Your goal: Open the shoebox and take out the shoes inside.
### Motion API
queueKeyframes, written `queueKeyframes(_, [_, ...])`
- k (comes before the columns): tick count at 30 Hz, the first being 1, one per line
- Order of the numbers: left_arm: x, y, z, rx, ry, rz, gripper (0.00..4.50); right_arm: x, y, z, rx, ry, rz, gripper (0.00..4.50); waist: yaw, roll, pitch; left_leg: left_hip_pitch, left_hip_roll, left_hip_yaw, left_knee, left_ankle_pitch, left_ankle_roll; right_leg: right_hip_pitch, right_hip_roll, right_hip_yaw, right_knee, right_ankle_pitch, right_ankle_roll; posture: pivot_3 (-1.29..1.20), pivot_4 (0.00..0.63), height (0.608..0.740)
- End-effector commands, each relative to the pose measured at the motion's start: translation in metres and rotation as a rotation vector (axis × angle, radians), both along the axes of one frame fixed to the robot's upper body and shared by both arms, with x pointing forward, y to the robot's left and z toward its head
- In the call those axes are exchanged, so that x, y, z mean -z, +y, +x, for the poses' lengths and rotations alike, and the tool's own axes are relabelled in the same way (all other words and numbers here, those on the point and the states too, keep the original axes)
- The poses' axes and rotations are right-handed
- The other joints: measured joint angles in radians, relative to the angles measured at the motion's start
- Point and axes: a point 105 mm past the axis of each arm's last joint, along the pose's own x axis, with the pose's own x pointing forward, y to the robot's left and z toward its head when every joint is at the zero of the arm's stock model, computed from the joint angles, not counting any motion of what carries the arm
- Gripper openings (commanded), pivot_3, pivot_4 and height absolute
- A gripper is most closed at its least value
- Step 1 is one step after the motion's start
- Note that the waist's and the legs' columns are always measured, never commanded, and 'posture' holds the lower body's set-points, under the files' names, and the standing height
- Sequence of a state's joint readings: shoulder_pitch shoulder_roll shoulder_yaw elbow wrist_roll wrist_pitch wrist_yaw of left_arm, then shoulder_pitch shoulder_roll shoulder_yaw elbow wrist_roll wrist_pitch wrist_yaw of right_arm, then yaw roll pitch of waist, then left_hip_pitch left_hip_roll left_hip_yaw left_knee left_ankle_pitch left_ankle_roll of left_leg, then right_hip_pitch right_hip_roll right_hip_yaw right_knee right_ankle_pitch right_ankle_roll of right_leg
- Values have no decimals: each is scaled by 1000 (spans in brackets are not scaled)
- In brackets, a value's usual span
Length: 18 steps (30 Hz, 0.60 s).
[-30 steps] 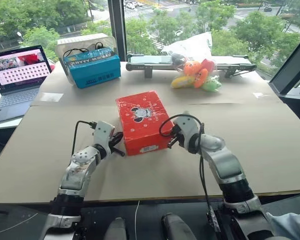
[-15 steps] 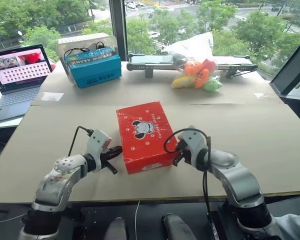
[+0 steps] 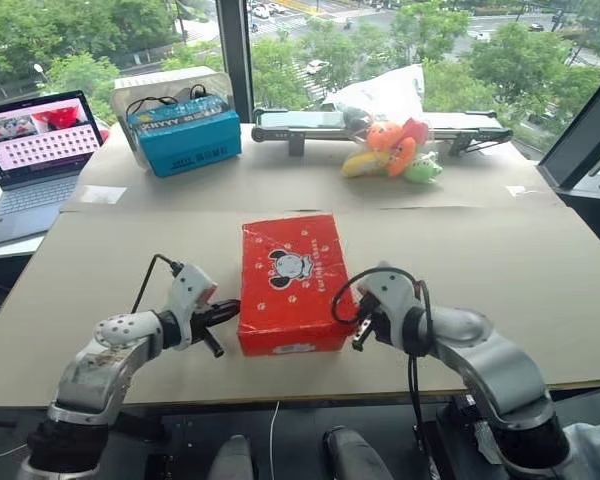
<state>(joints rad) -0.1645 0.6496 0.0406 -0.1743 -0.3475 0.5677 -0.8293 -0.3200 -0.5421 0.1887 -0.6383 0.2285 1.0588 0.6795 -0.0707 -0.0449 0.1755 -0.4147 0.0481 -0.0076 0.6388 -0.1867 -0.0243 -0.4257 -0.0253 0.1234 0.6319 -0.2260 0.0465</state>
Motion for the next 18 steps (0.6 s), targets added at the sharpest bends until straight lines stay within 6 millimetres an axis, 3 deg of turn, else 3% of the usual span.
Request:
queueKeyframes(1, [-9, 25, 16, -30, -91, 52, 26, -15, 1, -9, -71, -32, 1, 0, 2, 0, 0, 0, 0, 0, 0, 0, 0, 0, 0, 0, 0, 0, 0, 0, 150, 740])
queueKeyframes(4, [-17, 33, 27, -42, -144, 60, 640, -18, -13, -2, -44, -48, -32, 0, 3, -1, 0, 0, 0, 0, 0, 0, 0, 0, 0, 0, 0, 0, 0, 0, 150, 740])
queueKeyframes(10, [-32, 34, 25, 26, -192, 47, 2999, -27, -40, 13, 24, -82, -74, 0, 7, -1, 0, -1, 0, 0, 0, 0, 0, 0, 0, 0, -1, 0, 0, 0, 150, 740])
queueKeyframes(11, [-36, 35, 22, 41, -188, 35, 3089, -29, -45, 15, 38, -90, -81, 0, 7, -1, 0, -1, 0, 0, 0, 0, 0, 0, 0, 0, -1, 0, 0, 0, 150, 740])
queueKeyframes(14, [-47, 43, 12, 91, -162, -2, 4257, -31, -55, 20, 58, -105, -102, 0, 1, -1, 0, -1, 0, 0, 0, 0, 0, 0, 0, 0, -1, 0, 0, 0, 150, 740])
queueKeyframes(15, [-50, 46, 9, 100, -159, -11, 4451, -31, -57, 22, 62, -108, -106, 0, 0, -1, 0, -1, 0, 0, 0, 0, 0, -1, 0, 0, 0, 0, 0, 0, 150, 740])
queueKeyframes(18, [-60, 58, 4, 118, -157, -6, 4451, -30, -61, 26, 67, -114, -110, 0, 1, -1, 0, -1, 1, 0, 0, 0, 0, -1, 0, 0, 0, 0, 0, 0, 150, 740])
